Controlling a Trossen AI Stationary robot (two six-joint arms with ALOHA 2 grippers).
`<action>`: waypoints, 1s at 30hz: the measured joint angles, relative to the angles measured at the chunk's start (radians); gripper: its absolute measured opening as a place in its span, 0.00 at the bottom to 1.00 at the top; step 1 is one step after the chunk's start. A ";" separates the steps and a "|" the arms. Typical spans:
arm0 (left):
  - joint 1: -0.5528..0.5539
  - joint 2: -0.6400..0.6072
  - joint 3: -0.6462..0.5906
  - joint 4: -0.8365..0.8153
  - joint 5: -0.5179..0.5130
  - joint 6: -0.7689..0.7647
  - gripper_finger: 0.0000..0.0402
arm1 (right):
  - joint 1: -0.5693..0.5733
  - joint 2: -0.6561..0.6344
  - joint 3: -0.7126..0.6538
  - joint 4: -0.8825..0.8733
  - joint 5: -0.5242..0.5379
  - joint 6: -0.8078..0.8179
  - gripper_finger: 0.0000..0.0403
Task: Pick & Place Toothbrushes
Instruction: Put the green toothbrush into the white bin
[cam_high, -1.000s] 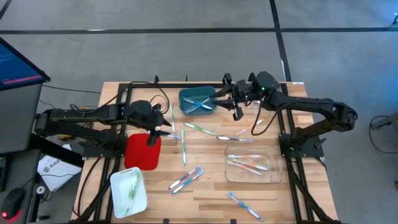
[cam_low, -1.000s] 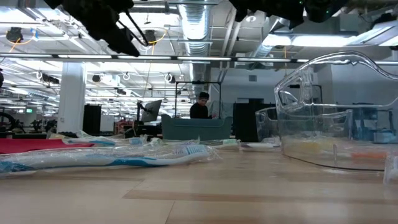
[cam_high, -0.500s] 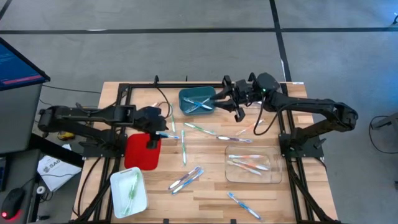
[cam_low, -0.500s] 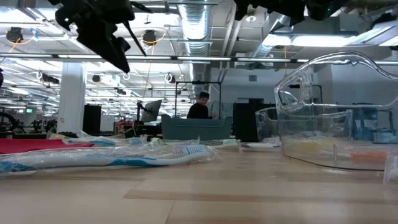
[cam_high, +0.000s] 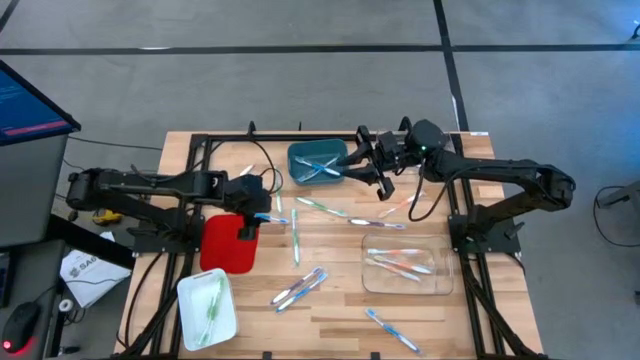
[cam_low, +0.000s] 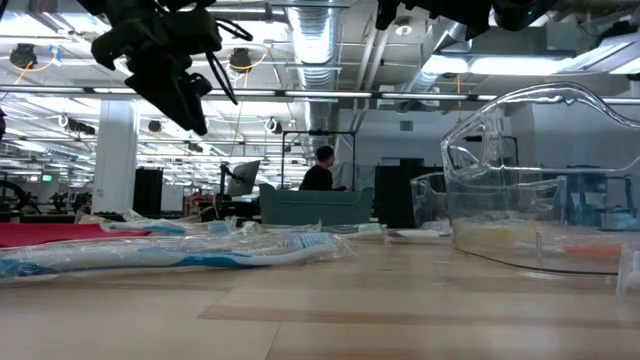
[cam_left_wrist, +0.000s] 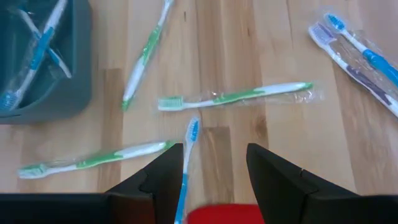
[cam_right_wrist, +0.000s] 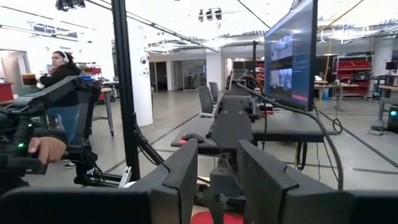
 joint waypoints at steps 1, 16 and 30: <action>0.000 0.000 0.000 0.010 -0.012 0.005 0.43 | -0.002 0.000 0.000 0.000 0.000 0.000 0.27; -0.015 0.004 0.000 0.053 -0.025 0.013 0.43 | 0.011 0.000 0.000 -0.019 0.001 -0.007 0.27; 0.007 0.007 -0.001 0.117 -0.018 0.062 0.43 | 0.017 0.000 0.000 -0.022 0.003 0.000 0.27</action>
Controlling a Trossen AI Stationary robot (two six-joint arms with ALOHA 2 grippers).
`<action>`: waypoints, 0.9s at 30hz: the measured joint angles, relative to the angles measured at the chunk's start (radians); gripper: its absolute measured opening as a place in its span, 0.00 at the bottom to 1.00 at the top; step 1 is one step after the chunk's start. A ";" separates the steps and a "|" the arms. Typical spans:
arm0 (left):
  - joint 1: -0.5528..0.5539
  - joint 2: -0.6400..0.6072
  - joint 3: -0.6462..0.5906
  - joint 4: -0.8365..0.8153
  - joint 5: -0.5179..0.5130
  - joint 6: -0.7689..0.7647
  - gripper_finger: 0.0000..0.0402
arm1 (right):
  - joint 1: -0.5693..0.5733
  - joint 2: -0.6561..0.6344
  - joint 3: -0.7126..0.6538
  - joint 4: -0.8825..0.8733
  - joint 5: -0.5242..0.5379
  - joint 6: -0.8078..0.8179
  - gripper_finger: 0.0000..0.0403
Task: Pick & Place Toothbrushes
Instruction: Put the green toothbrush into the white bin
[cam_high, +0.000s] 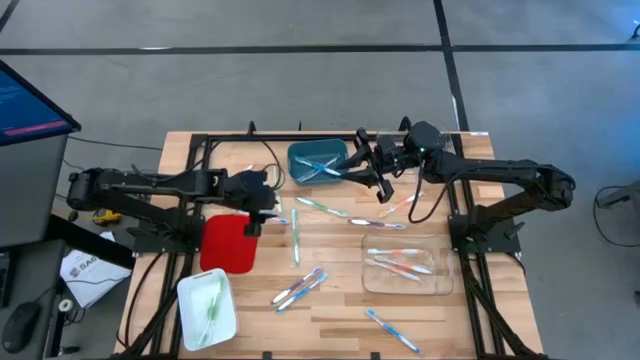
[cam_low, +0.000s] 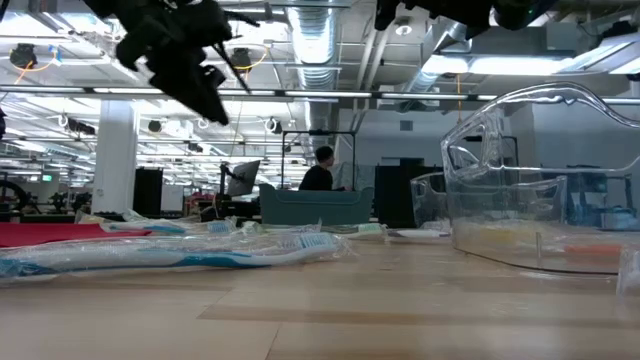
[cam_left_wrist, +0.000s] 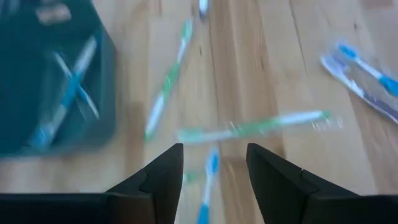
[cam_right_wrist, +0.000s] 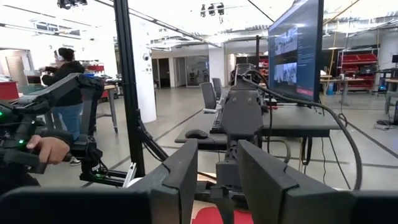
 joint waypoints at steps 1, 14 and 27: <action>0.005 0.002 0.000 0.026 0.002 0.018 0.43 | 0.000 0.000 0.000 0.000 0.000 0.000 0.27; 0.082 0.303 0.001 0.453 0.001 0.123 0.43 | 0.000 0.000 0.000 0.000 -0.001 0.000 0.27; 0.124 0.575 0.091 0.614 -0.040 0.176 0.43 | 0.000 -0.048 0.001 -0.079 -0.003 -0.011 0.27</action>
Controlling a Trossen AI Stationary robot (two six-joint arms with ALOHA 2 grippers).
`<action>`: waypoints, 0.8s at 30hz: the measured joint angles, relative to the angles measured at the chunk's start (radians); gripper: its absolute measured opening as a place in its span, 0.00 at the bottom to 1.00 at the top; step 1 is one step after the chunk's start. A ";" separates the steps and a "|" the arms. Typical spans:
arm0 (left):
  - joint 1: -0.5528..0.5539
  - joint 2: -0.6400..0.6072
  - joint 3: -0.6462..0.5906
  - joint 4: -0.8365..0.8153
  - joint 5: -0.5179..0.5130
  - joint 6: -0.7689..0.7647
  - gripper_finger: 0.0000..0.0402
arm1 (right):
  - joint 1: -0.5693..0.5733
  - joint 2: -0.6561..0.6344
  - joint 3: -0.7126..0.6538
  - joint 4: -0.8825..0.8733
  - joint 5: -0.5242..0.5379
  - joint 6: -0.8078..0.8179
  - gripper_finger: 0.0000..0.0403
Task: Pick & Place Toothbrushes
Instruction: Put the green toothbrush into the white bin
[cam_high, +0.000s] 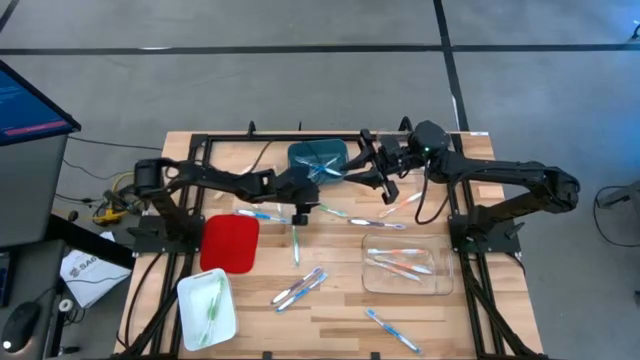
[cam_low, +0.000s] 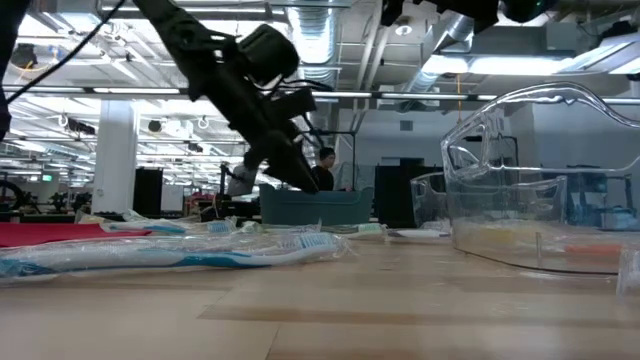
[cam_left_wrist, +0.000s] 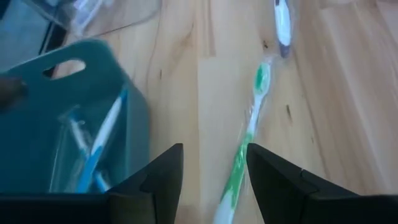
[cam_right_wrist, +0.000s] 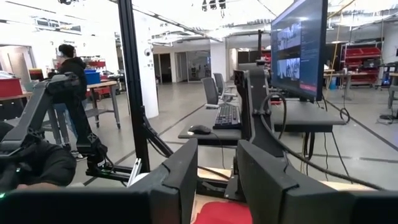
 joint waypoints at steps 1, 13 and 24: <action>-0.001 0.019 0.017 -0.005 0.000 0.001 0.43 | 0.000 -0.001 0.000 -0.006 0.000 0.000 0.27; 0.004 0.160 0.118 -0.164 0.078 0.004 0.43 | 0.002 -0.004 0.000 -0.038 0.000 0.000 0.27; 0.009 0.167 0.117 -0.184 0.155 0.003 0.33 | 0.002 -0.004 0.000 -0.036 0.000 0.000 0.27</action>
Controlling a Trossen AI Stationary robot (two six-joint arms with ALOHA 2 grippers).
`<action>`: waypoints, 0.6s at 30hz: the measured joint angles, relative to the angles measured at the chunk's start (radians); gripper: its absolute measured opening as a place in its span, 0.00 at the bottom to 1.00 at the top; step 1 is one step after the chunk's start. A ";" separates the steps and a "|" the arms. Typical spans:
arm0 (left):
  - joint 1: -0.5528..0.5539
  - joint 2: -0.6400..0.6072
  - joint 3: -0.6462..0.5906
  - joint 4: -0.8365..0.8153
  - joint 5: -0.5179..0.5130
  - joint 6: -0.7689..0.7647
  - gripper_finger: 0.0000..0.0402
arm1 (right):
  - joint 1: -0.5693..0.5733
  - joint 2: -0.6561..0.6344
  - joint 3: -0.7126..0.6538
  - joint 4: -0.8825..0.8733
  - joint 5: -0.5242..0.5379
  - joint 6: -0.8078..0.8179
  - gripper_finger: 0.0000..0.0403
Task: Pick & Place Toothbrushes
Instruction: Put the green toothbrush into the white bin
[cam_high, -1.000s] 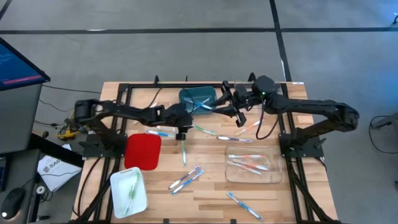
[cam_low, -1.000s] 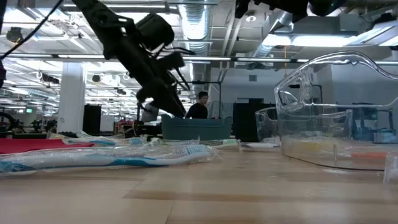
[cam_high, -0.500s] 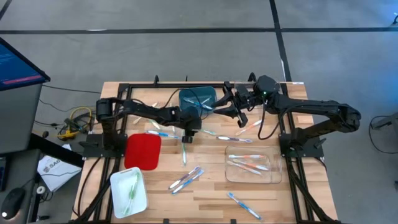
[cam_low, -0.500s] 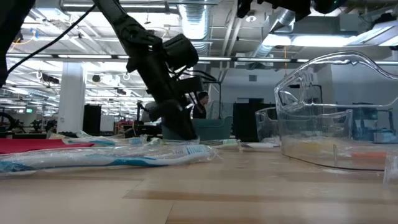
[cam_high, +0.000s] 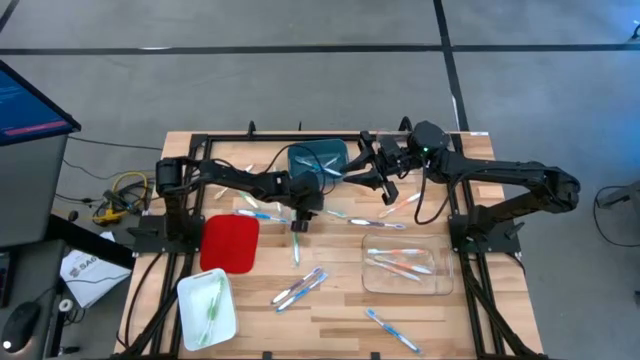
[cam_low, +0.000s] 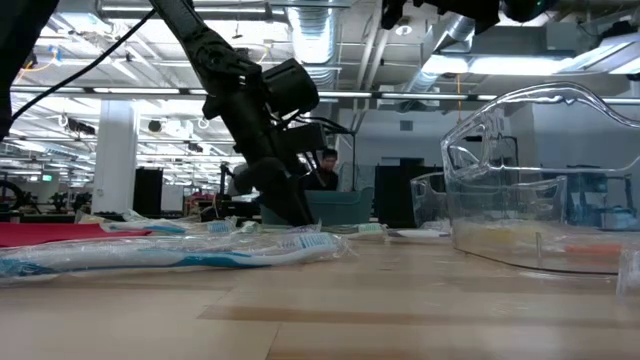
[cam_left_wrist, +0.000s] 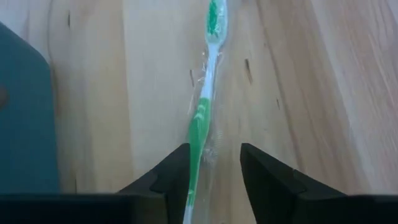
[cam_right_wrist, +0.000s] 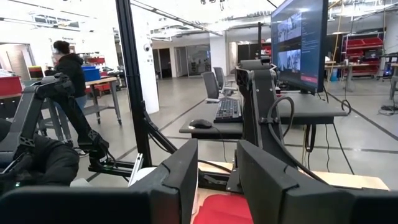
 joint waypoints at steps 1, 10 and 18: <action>0.000 0.000 0.000 -0.001 0.000 0.004 0.32 | 0.000 0.000 0.000 0.000 0.000 0.000 0.27; 0.002 0.012 0.001 -0.002 -0.008 0.021 0.24 | 0.000 0.000 0.000 0.002 0.000 0.000 0.27; 0.002 0.077 0.007 0.008 -0.040 0.034 0.25 | 0.000 0.000 0.000 0.002 0.000 0.001 0.27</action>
